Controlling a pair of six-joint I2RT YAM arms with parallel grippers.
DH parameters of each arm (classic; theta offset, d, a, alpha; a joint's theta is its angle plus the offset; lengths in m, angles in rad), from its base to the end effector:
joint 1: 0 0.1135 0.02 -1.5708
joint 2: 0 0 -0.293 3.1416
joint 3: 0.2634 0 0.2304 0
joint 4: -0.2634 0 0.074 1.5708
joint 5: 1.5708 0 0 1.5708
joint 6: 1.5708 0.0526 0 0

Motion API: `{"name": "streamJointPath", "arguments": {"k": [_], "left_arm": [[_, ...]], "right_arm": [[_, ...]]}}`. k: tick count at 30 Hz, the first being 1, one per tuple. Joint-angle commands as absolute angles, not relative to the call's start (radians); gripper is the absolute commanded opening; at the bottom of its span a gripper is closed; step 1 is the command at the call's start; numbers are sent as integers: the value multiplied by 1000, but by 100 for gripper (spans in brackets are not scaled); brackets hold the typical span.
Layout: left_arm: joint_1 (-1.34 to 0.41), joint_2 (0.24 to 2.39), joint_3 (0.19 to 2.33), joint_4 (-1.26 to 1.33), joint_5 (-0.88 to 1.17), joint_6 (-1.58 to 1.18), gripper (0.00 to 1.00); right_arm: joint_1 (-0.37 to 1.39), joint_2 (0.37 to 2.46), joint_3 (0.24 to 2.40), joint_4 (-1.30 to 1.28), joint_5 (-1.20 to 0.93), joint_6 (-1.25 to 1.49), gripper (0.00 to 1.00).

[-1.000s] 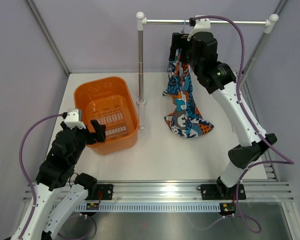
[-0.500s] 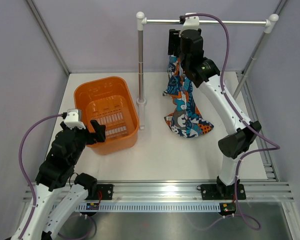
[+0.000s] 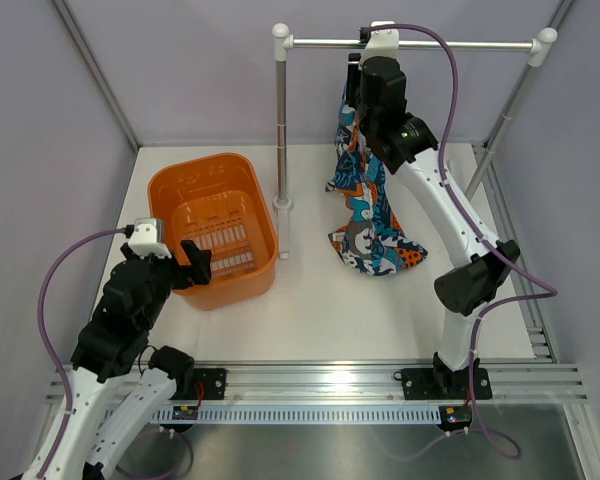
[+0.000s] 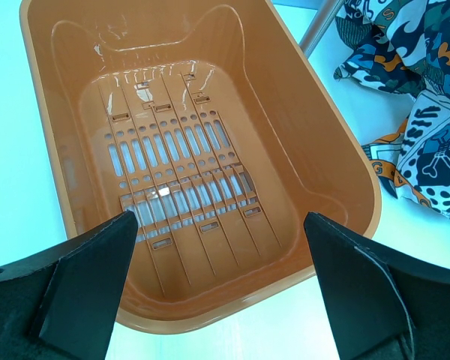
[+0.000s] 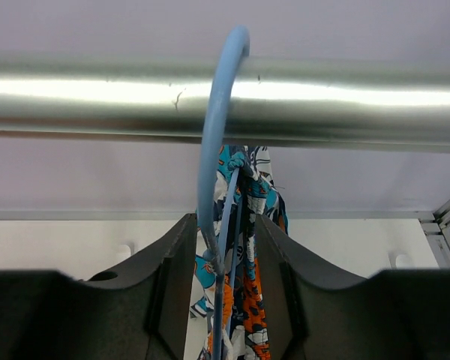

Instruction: Remove the shorts from the hanger

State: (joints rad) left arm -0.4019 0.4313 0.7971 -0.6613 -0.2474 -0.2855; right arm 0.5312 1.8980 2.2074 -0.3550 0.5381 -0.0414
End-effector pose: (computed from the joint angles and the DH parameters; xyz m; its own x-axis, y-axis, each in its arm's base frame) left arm 0.0600 -0.0115 0.3352 -0.3033 -0.1678 -0.9380 0.0816 0.9762 -0.2010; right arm 0.3817 0.1930 0.5104 -0.0395 -0.0644 -0.9971 0.0048 0.9979 -0.0647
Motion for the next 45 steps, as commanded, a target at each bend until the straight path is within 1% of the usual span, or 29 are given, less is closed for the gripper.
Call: {"name": "streamJointPath", "arguments": {"k": [1, 3, 5, 6, 8, 11, 15, 18, 22, 24, 26, 27, 29, 30, 31, 32, 45], "left_arm": [[-407, 417, 822, -649, -250, -273, 99], [-407, 416, 822, -650, -250, -273, 99], [-407, 416, 822, -650, -250, -273, 99], [-407, 417, 822, -650, -250, -273, 99], [-408, 419, 822, -650, -250, -273, 99], [-408, 420, 822, -649, -252, -273, 99], [-408, 419, 822, -650, -252, -273, 99], [-408, 420, 822, -652, -253, -272, 99], [-410, 419, 822, -652, -255, -273, 99], [-410, 419, 822, -652, -256, -273, 99], [-410, 420, 822, -652, -256, -273, 99], [-410, 420, 822, -652, -258, -273, 99], [-413, 419, 822, -650, -258, -273, 99], [-411, 419, 822, -652, -258, -273, 99], [-411, 419, 822, -652, -258, -273, 99], [-411, 420, 822, -653, -258, -273, 99], [-414, 419, 822, -653, -262, -273, 99]], "right_arm": [[538, 1914, 2260, -327, 568, -55, 44], [538, 1913, 2260, -330, 568, -52, 45], [538, 1914, 2258, -333, 572, -51, 50], [538, 1914, 2258, -333, 575, -51, 54], [540, 1917, 2258, -334, 583, -55, 55], [538, 1925, 2261, -336, 588, -52, 60], [538, 1942, 2273, -344, 591, -51, 60], [538, 1960, 2293, -360, 597, -49, 57], [538, 1968, 2295, -348, 603, -52, 55], [538, 1974, 2301, -350, 604, -57, 52], [538, 1977, 2310, -356, 609, -58, 44], [538, 1977, 2312, -357, 617, -60, 33], [538, 1974, 2313, -356, 627, -61, 21], [537, 1974, 2315, -356, 635, -63, 9], [538, 1971, 2316, -357, 637, -64, 3], [538, 1962, 2318, -360, 638, -67, 0], [538, 1830, 2307, -410, 557, -75, 0]]}}
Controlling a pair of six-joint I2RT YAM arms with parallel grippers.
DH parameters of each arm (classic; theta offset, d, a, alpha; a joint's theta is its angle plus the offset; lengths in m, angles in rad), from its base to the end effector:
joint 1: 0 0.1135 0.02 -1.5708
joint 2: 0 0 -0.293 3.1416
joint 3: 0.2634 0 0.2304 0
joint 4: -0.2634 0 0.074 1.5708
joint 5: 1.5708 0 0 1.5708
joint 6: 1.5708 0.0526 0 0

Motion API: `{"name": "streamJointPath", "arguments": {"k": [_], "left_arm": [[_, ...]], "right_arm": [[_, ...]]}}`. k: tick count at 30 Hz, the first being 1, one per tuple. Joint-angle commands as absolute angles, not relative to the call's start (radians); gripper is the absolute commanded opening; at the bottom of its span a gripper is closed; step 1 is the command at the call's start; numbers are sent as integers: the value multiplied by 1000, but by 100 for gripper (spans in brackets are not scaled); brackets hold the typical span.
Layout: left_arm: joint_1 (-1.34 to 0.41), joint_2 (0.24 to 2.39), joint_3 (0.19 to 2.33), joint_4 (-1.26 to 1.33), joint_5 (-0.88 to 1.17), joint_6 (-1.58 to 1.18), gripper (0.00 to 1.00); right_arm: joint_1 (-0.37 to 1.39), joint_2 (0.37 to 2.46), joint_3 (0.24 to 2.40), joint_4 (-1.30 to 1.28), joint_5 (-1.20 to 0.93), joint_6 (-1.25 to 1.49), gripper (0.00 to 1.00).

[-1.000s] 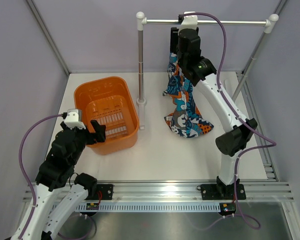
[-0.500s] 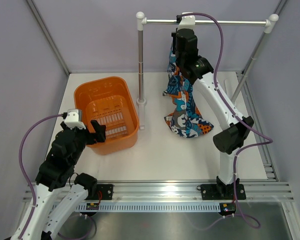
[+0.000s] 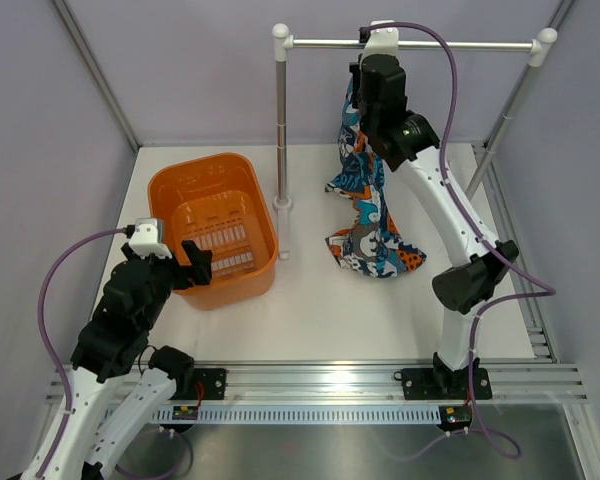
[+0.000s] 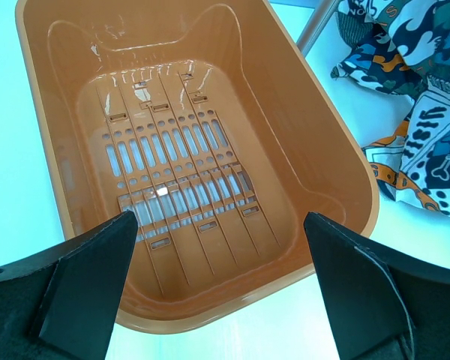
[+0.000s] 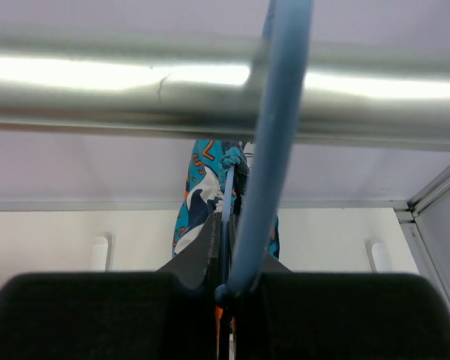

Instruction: Remove the shorts from the hanger

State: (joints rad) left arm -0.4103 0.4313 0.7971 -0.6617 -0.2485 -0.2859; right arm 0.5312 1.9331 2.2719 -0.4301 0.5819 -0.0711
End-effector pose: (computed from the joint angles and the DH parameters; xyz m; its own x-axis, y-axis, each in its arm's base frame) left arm 0.0599 -0.0119 0.3351 -0.3047 -0.1655 -0.9379 0.0886 0.9756 -0.2009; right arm 0.3864 0.1935 0.5072 -0.0819 -0.1169 -0.9898 0.0430 0.9918 -0.1207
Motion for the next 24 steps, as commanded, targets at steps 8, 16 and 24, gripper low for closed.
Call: {"name": "streamJointPath", "arguments": {"k": [8, 16, 24], "left_arm": [[-414, 417, 822, -653, -267, -272, 99], [-414, 423, 824, -650, -267, -273, 99], [-414, 478, 851, -632, -120, -249, 99]], "right_arm": [[538, 1758, 2293, -498, 480, -35, 0], [538, 1658, 2215, -627, 417, -6, 0], [538, 1487, 1996, -693, 270, 72, 0]]}}
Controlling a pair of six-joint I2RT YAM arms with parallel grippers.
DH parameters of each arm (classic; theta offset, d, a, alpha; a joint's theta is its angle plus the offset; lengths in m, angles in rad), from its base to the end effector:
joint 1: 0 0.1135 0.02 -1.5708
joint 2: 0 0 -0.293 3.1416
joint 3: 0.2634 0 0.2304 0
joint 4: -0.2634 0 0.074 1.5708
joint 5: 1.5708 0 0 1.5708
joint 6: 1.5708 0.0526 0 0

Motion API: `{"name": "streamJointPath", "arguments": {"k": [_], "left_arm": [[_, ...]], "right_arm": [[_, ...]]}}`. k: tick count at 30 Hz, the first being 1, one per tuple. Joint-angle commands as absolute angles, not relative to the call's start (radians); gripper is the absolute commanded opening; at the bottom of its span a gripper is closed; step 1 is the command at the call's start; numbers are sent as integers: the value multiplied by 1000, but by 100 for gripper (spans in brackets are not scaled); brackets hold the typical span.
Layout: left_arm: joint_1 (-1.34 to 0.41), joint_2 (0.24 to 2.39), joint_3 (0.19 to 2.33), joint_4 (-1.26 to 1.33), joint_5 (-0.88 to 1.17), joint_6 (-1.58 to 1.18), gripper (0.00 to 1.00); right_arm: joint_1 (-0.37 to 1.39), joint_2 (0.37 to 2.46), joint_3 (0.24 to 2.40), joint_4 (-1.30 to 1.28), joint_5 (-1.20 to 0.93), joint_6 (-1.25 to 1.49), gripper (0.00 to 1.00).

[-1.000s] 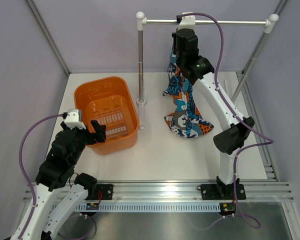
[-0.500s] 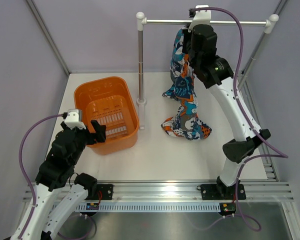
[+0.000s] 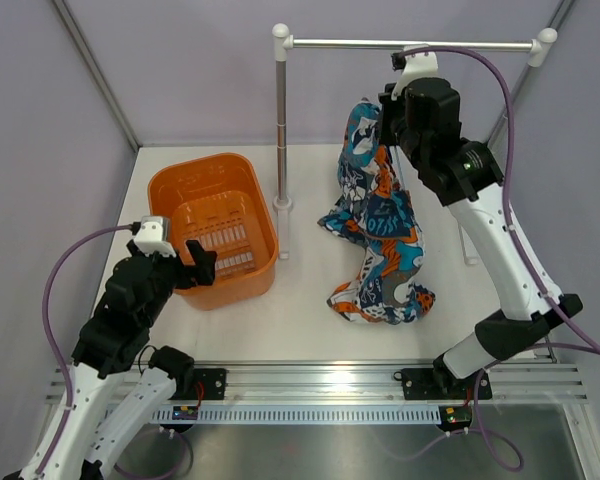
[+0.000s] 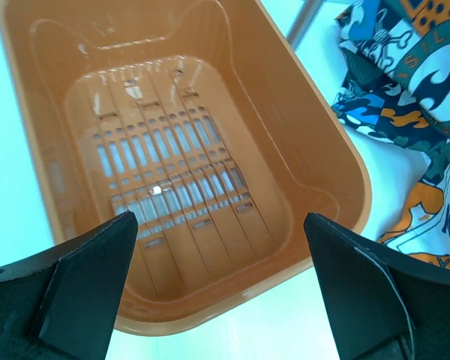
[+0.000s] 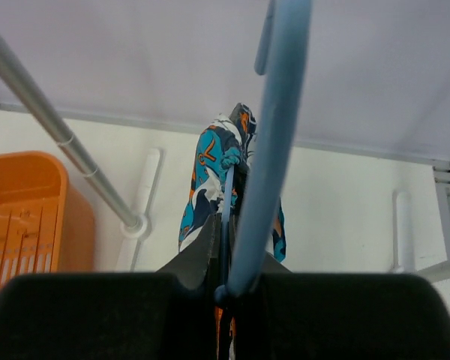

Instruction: Remove the shorts from the hanger

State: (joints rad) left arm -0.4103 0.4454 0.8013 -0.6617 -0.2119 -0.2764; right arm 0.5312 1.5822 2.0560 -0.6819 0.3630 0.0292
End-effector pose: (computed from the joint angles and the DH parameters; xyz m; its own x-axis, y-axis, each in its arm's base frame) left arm 0.0620 -0.0149 0.3357 -0.3218 -0.1509 -0.9347 0.1229 0.9722 -0.1993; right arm 0.2806 0.1432 0.5359 -0.1831 -0.0759 -0.9802 -0.1687 0.9846 -0.0448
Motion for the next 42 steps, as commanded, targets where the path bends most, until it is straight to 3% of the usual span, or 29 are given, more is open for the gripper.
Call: {"name": "streamJointPath", "arguments": {"k": [1, 8, 17, 31, 42], "left_arm": [[-414, 510, 864, -634, -101, -252, 99], [-460, 691, 998, -543, 37, -353, 99], [-997, 1049, 1287, -410, -443, -385, 99], [-1094, 1521, 1624, -140, -499, -472, 99], [-1104, 1675, 1703, -135, -534, -499, 96]], "right_arm": [[537, 1444, 1971, -695, 255, 84, 0], [538, 1264, 1770, -704, 160, 140, 0], [540, 1140, 1634, -715, 161, 169, 0], [540, 1080, 1517, -640, 235, 216, 0], [538, 1068, 1542, -660, 261, 203, 0]]}}
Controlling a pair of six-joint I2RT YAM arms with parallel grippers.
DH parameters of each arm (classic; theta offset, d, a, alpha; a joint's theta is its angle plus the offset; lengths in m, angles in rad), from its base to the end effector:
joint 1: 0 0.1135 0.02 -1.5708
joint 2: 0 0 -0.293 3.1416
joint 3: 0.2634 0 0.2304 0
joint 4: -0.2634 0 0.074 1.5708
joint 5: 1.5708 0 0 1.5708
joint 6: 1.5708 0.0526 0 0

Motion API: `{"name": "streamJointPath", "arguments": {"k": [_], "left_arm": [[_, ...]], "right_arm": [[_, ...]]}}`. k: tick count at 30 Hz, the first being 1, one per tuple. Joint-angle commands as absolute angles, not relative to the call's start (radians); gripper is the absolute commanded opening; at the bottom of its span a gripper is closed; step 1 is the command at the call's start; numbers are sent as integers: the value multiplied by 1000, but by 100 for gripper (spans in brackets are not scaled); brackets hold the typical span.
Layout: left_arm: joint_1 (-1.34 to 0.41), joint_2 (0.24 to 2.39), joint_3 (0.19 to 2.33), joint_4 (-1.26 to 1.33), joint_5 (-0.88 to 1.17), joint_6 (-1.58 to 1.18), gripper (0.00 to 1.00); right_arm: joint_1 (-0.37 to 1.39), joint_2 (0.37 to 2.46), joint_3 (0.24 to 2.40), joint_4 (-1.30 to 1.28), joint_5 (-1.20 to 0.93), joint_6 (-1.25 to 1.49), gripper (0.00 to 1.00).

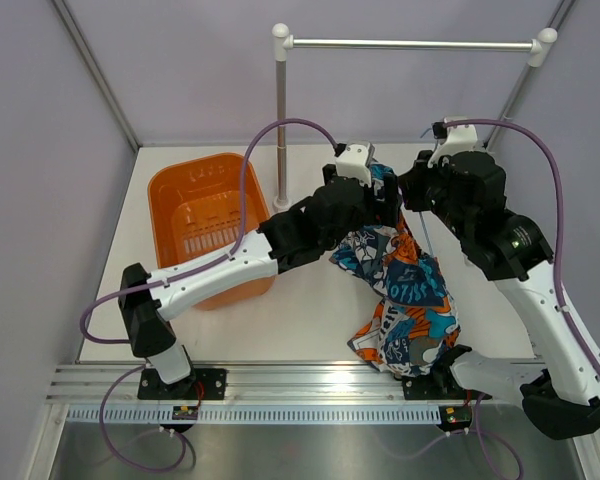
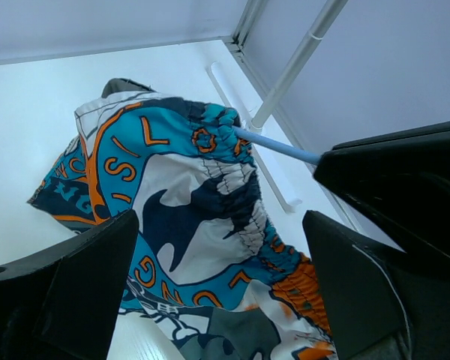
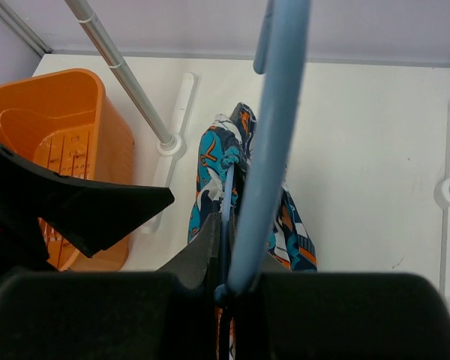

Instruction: Remove the shorts from the hanger

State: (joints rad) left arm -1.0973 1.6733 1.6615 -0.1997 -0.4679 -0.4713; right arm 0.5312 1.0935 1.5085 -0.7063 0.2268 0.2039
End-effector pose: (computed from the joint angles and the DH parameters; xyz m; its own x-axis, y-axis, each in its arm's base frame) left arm 0.1996 -0.3375 0.4369 -0.3546 -0.1965 -0.9141 0.4851 0.7971 -0.3596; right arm 0.1653 0.0834 0.4824 -0.3048 0.0497 -0.9511 -0.2514 0.9590 0.1307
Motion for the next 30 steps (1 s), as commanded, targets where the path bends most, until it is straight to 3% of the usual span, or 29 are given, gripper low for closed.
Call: {"name": "streamJointPath", "arguments": {"k": [1, 4, 8, 11, 12, 19, 30], "left_arm": [[-1106, 1678, 1698, -129, -538, -499, 95], [-1104, 1693, 1706, -117, -551, -489, 93], [-1104, 1695, 1700, -109, -574, -476, 82], [-1104, 1689, 1693, -94, -581, -457, 57], [-1104, 1692, 1695, -94, -581, -443, 41], [-1075, 1686, 1689, -95, -557, -413, 0], [-1005, 1690, 1706, -113, -583, -374, 0]], "right_arm": [[540, 1066, 1545, -661, 255, 204, 0], [538, 1058, 1546, -666, 245, 212, 0], [540, 1046, 1548, -684, 249, 218, 0], [538, 1039, 1551, -699, 245, 225, 0], [538, 1031, 1552, -703, 239, 227, 0], [540, 1000, 1568, -752, 227, 244, 0], [538, 954, 1559, -819, 108, 264, 0]]}}
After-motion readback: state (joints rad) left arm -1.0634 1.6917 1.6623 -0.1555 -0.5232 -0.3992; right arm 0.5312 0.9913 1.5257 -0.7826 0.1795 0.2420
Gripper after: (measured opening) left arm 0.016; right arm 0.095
